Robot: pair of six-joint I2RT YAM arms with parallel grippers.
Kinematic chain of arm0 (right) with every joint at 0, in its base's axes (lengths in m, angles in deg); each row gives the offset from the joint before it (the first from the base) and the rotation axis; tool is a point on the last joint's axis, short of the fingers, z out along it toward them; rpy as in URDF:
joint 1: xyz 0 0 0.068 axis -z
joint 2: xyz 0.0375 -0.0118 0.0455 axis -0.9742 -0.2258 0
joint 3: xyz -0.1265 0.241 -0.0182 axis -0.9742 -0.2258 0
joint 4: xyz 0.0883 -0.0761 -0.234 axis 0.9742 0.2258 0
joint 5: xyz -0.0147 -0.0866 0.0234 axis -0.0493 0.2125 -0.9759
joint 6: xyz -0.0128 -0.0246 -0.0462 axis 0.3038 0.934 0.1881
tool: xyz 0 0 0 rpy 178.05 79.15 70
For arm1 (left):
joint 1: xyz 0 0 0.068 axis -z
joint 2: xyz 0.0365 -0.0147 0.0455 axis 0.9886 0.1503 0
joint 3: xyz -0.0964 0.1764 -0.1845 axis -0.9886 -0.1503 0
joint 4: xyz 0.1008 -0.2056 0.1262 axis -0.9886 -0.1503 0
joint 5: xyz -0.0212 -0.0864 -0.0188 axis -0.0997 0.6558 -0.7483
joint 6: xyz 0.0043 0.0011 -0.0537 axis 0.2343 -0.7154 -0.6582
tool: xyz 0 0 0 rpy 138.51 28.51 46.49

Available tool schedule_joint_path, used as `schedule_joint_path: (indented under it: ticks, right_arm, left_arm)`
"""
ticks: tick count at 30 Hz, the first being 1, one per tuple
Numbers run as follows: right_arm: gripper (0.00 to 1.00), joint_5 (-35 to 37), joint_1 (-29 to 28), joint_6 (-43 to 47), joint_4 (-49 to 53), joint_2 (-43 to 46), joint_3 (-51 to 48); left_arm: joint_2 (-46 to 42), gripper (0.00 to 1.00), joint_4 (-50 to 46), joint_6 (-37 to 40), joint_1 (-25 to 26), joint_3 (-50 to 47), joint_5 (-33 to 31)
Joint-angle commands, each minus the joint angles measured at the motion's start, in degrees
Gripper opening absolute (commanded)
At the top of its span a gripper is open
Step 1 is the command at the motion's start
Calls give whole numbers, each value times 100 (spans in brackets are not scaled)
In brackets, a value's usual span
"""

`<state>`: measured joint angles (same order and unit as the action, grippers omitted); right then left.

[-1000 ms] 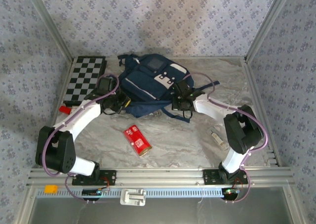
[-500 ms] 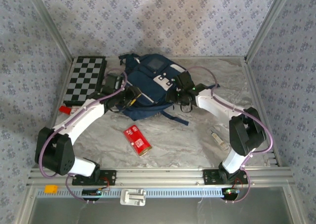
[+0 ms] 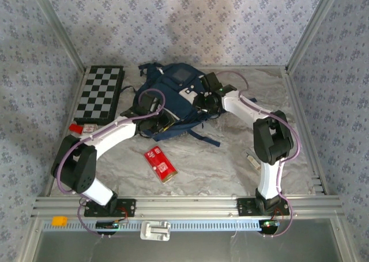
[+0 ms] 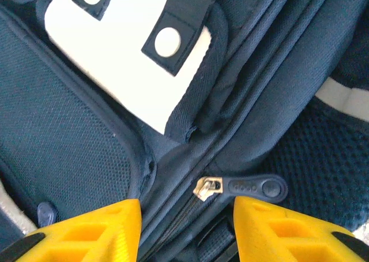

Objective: Pack the student bag

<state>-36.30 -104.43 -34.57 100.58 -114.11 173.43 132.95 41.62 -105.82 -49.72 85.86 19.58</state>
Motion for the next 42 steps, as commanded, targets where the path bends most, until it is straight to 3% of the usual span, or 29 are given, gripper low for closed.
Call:
schedule_joint_path:
  ticks: [1, 15, 22, 30, 42]
  right_arm:
    - [46, 22, 126, -195, 211, -130, 310]
    - [45, 66, 249, -466, 492, -1347, 1416]
    - [29, 91, 333, -439, 632, -1727, 1716]
    - [0, 37, 417, -538, -97, -1274, 1276]
    - [0, -596, 568, -761, -851, -273, 558]
  left_arm:
    - [-77, 28, 74, 24, 60, -262, -92]
    - [46, 27, -48, 204, 152, -439, -166]
    - [-60, 27, -128, 199, 170, -724, -357]
    - [143, 27, -31, 180, 174, -731, -333]
    - [816, 24, 218, 373, 128, -150, -567]
